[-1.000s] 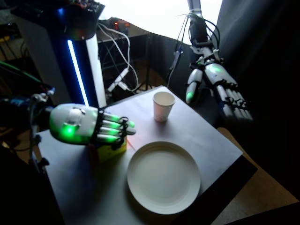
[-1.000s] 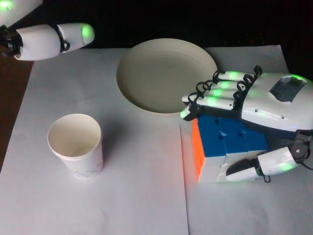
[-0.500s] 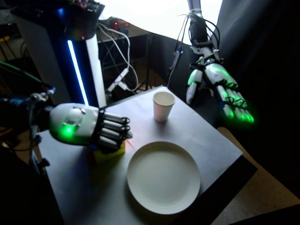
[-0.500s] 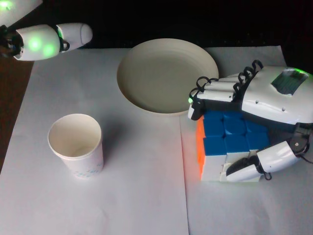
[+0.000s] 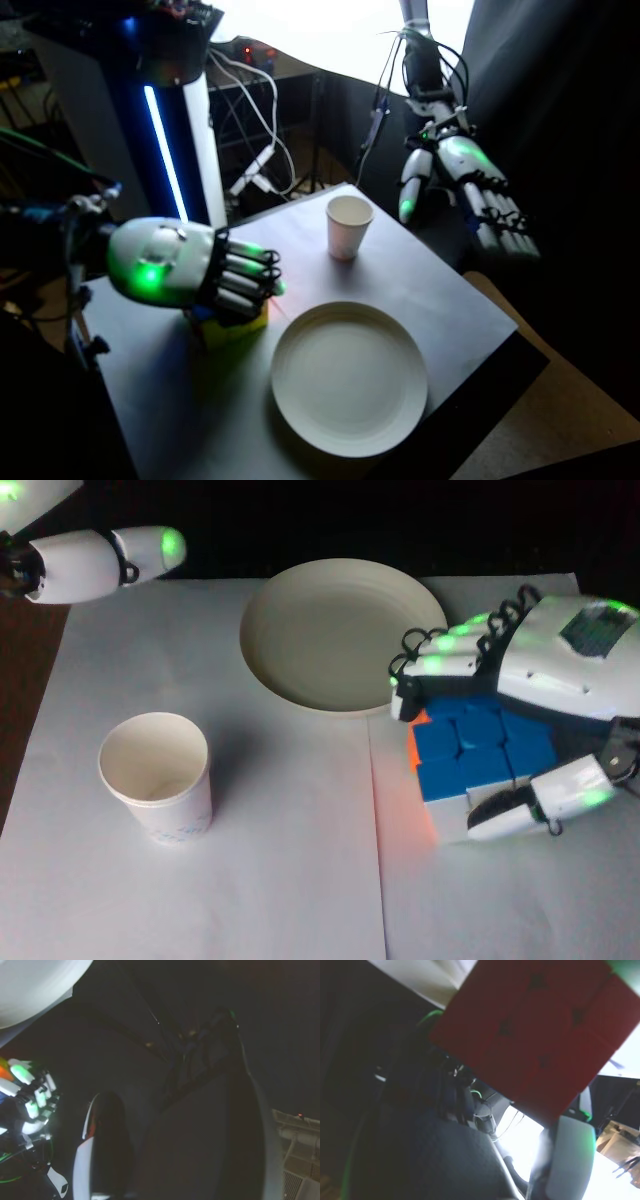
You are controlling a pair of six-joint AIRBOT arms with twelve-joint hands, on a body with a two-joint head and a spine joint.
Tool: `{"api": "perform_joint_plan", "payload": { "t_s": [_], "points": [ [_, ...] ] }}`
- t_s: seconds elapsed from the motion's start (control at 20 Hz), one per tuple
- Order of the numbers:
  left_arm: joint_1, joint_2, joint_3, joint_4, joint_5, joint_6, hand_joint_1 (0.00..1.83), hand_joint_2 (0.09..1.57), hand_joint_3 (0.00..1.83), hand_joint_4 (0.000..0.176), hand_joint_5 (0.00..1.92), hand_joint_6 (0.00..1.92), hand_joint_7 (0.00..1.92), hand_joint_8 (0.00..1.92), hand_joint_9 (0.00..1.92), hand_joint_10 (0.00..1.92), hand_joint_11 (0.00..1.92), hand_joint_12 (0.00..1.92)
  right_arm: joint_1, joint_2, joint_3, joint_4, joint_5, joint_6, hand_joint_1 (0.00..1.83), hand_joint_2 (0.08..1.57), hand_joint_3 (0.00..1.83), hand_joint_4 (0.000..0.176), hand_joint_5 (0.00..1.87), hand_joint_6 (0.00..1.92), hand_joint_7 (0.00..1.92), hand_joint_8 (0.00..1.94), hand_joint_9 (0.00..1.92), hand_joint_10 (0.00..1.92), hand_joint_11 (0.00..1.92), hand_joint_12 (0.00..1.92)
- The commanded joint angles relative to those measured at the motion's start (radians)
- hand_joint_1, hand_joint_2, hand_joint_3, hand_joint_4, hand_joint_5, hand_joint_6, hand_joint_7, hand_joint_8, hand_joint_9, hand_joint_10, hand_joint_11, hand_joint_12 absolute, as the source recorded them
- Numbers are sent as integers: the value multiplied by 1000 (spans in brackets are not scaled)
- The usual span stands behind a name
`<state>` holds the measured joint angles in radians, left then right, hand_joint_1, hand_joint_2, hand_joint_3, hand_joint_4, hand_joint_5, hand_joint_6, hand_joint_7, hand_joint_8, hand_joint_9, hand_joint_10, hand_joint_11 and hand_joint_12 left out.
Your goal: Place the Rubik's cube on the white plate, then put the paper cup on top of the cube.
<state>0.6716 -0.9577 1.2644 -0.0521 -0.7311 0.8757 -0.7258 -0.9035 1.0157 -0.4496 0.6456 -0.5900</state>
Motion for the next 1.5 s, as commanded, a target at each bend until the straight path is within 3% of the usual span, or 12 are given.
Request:
{"api": "perform_joint_plan", "payload": {
  "t_s": [0.0, 0.15, 0.3, 0.4, 0.6, 0.75, 0.95, 1.1, 1.25, 1.3, 1.4, 1.45],
  "points": [
    [-3, 0, 5, -12, -128, 0, 183, 1285, 0, 89, 0, 0, 0, 0, 0, 0, 2, 1, 31, 7, -1, 40, 157, -5, 1139, 1121, 356, 0, 585, 1575, 762, 1546, 816, 1921, 1010, 1921],
    [-1, 0, 5, -13, -129, 0, 159, 1277, 0, 107, 0, 0, 0, 0, 0, 0, 19, 9, 90, 13, -2, 40, 169, -48, 1127, 1036, 614, 0, 566, 1622, 731, 1761, 905, 1921, 1064, 1921],
    [-1, -1, 5, -13, -130, 1, 190, 1287, 2, 100, 0, 0, 0, 0, 0, 0, 0, 0, 133, 6, 7, 60, 169, -97, 1124, 1204, 260, 0, 540, 1571, 697, 1688, 703, 1921, 822, 1921],
    [-1, -1, 6, -17, -132, 1, 220, 1277, 0, 126, 0, 0, 0, 0, 0, 0, 0, 0, 157, -25, 42, 88, 168, -104, 1117, 1093, 536, 0, 506, 1677, 712, 1753, 768, 1921, 899, 1921],
    [-1, -2, 8, -20, -135, 1, 211, 1291, 3, 98, 0, 0, 0, 0, 0, 0, 0, 0, 199, -112, 126, 134, 156, -104, 1128, 1237, 206, 0, 507, 1567, 704, 1695, 783, 1921, 955, 1921],
    [0, -3, 11, -26, -135, 1, 182, 1288, 0, 102, 0, 0, 0, 0, 0, 0, 0, 0, 243, -195, 192, 147, 123, -104, 1138, 1274, 66, 0, 550, 1525, 741, 1585, 738, 1887, 843, 1921],
    [0, -10, 19, -33, -140, 1, 196, 1289, 2, 93, 0, 0, 0, 0, 0, 0, 2, 1, 258, -287, 279, 221, 121, -104, 1172, 1281, 11, 0, 566, 1452, 783, 1559, 839, 1840, 963, 1921],
    [1, -13, 22, -38, -144, 1, 162, 1269, 0, 90, 0, 0, 0, 0, 0, 0, 0, 0, 258, -355, 360, 324, 121, -105, 1128, 1319, 7, 0, 527, 1531, 708, 1631, 648, 1877, 748, 1921],
    [1, -14, 24, -38, -144, 1, 180, 1297, 5, 67, 0, 0, 0, 0, 0, 0, 0, 0, 246, -402, 413, 426, 120, -105, 1090, 1346, 3, 0, 495, 1591, 653, 1661, 462, 1843, 571, 1921],
    [1, -14, 24, -38, -145, 1, 204, 1321, 12, 26, 0, 0, 0, 0, 0, 0, 0, 0, 237, -408, 421, 446, 119, -105, 1246, 1291, 0, 0, 295, 1455, 656, 1551, 461, 1789, 563, 1921],
    [1, -14, 24, -39, -148, 1, 143, 1311, 4, 31, 0, 0, 0, 0, 0, 0, 0, 0, 215, -427, 442, 495, 118, -105, 1235, 1179, 0, 0, 241, 1330, 418, 1424, 486, 1773, 614, 1921],
    [1, -14, 24, -40, -149, 1, 143, 1299, 0, 81, 0, 0, 0, 0, 0, 0, 0, 0, 208, -435, 449, 513, 116, -105, 1186, 1155, 0, 0, 218, 1330, 317, 1370, 430, 1737, 520, 1921]
  ]
}}
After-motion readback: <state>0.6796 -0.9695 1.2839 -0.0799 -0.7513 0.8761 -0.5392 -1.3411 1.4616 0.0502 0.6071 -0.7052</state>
